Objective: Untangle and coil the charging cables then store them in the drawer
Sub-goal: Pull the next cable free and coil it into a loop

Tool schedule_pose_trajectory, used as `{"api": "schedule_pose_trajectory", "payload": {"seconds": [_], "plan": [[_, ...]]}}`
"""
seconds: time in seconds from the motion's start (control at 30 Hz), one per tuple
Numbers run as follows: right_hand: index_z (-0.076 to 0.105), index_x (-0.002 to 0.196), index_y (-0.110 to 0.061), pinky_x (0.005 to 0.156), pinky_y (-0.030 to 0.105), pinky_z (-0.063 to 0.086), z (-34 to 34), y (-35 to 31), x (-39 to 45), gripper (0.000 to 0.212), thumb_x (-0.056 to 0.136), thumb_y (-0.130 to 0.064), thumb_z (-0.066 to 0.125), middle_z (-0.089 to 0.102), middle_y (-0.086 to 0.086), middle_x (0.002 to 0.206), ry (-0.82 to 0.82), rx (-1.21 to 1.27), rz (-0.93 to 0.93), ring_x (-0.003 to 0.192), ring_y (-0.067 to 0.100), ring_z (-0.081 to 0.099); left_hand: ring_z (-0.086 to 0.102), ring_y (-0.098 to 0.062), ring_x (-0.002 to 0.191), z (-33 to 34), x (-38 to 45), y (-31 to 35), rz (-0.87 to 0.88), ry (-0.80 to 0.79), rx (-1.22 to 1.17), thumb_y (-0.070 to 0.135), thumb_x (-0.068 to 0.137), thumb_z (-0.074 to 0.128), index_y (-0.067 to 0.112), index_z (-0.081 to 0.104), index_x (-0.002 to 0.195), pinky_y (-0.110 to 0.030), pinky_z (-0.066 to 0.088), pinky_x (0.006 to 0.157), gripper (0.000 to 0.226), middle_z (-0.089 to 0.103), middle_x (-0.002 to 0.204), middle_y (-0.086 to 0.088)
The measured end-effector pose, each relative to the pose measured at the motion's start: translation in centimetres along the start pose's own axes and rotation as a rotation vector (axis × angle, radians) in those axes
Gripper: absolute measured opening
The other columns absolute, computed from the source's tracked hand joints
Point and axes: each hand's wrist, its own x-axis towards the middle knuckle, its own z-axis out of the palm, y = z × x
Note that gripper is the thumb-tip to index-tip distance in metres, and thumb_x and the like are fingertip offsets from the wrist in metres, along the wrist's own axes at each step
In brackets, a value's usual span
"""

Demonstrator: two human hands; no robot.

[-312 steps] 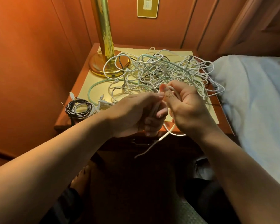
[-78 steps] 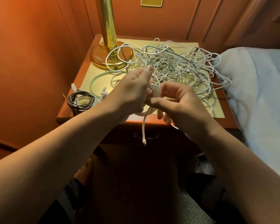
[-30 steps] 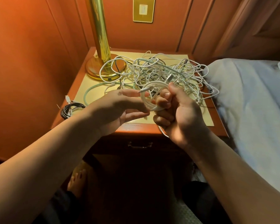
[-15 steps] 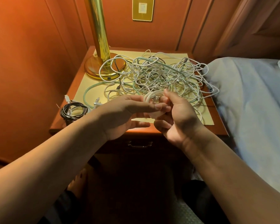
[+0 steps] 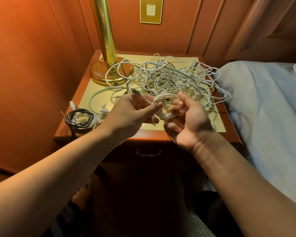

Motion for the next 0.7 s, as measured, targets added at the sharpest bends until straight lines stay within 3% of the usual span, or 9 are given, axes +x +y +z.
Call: {"api": "schedule_pose_trajectory", "payload": {"seconds": [0.1, 0.17, 0.3, 0.47, 0.57, 0.7], "plan": [[0.038, 0.065, -0.026, 0.041, 0.022, 0.013, -0.1, 0.6, -0.1, 0.047, 0.107, -0.046, 0.044, 0.031, -0.009, 0.058, -0.077, -0.01, -0.012, 0.042, 0.007, 0.02, 0.069, -0.03, 0.062, -0.3, 0.0, 0.3, -0.02, 0.057, -0.051, 0.008, 0.091, 0.074, -0.008, 0.058, 0.119, -0.033, 0.061, 0.063, 0.036, 0.076, 0.081, -0.019], [0.039, 0.065, -0.025, 0.042, 0.022, 0.012, 0.1, 1.0, -0.1, 0.048, 0.107, -0.046, 0.044, 0.03, -0.009, 0.059, -0.11, -0.036, -0.007, 0.043, 0.008, 0.018, 0.069, -0.029, 0.061, -0.7, 0.0, 0.3, -0.054, 0.105, -0.056, 0.008, 0.087, 0.078, -0.006, 0.057, 0.119, -0.041, 0.062, 0.065, 0.041, 0.075, 0.077, -0.016], [0.043, 0.071, -0.024, 0.04, 0.02, 0.014, 0.3, 1.7, 0.3, 0.046, 0.109, -0.05, 0.041, 0.036, -0.009, 0.06, -0.101, -0.087, 0.021, 0.04, 0.005, 0.024, 0.073, -0.022, 0.061, -2.0, 0.0, 0.3, 0.115, 0.145, 0.394, 0.02, 0.082, 0.086, 0.009, 0.069, 0.099, -0.035, 0.06, 0.054, 0.027, 0.076, 0.071, -0.004], [0.066, 0.102, -0.016, 0.046, 0.021, 0.038, 0.4, 2.1, 0.6, 0.038, 0.106, -0.05, 0.048, 0.068, -0.001, 0.077, -0.024, -0.41, -0.055, 0.056, 0.009, 0.043, 0.073, -0.013, 0.065, -4.1, 0.7, 1.0, 0.039, 0.09, 0.474, 0.024, 0.077, 0.09, 0.011, 0.075, 0.091, -0.023, 0.055, 0.053, 0.025, 0.077, 0.077, -0.004], [0.07, 0.098, -0.013, 0.05, 0.026, 0.047, 0.4, 2.5, 1.0, 0.03, 0.107, -0.037, 0.054, 0.069, 0.006, 0.098, 0.026, -0.64, -0.155, 0.051, 0.009, 0.047, 0.071, -0.005, 0.067, -5.3, 1.2, 1.0, 0.035, 0.101, 0.565, 0.027, 0.075, 0.091, 0.013, 0.077, 0.085, -0.019, 0.054, 0.055, 0.023, 0.077, 0.082, 0.002], [0.07, 0.093, -0.019, 0.054, 0.033, 0.048, -0.7, 3.0, 2.0, 0.022, 0.104, -0.035, 0.06, 0.068, 0.005, 0.09, 0.05, -0.966, -0.31, 0.053, 0.011, 0.054, 0.072, -0.009, 0.069, -5.8, 1.4, 0.5, 0.015, 0.085, 0.738, 0.034, 0.071, 0.093, 0.016, 0.079, 0.078, -0.029, 0.059, 0.061, 0.023, 0.077, 0.078, 0.004]]}}
